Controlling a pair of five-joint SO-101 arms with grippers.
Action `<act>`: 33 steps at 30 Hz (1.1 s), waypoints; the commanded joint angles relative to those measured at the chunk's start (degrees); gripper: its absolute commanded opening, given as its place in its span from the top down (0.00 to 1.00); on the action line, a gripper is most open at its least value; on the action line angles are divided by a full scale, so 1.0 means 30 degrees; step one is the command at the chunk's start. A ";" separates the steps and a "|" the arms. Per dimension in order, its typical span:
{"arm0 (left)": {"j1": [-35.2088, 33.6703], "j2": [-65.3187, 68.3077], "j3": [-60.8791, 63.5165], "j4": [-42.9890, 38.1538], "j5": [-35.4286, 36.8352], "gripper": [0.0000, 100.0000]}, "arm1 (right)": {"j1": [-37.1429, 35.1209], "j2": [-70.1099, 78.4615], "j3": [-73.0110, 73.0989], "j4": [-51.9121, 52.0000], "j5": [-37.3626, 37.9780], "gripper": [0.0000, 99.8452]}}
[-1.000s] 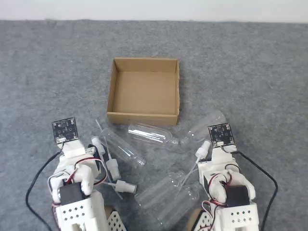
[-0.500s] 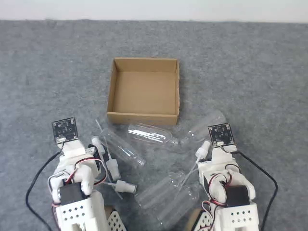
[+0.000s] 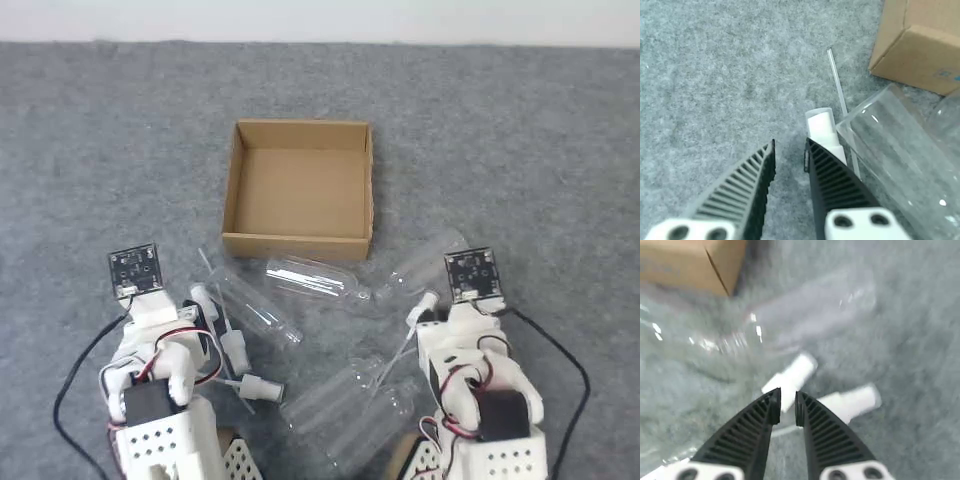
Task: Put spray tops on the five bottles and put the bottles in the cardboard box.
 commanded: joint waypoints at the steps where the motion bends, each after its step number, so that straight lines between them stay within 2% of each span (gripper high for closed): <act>1: 0.0000 -0.0410 -0.0484 0.0088 0.0000 0.91 | 0.0132 -0.0249 -0.2608 0.0190 0.0000 0.99; 12: 0.0000 -0.0410 -0.0484 0.0088 0.0000 0.91 | 0.0103 -0.0044 -0.6769 0.0220 0.0000 0.99; 18: 0.0000 -0.0410 -0.0484 0.0088 0.0000 0.91 | 0.0044 0.0659 -1.0227 0.1714 0.0000 0.99; 33: 0.0000 -0.0410 -0.0484 0.0088 0.0000 0.91 | -0.0015 1.3612 -2.0659 0.6960 -0.0147 0.99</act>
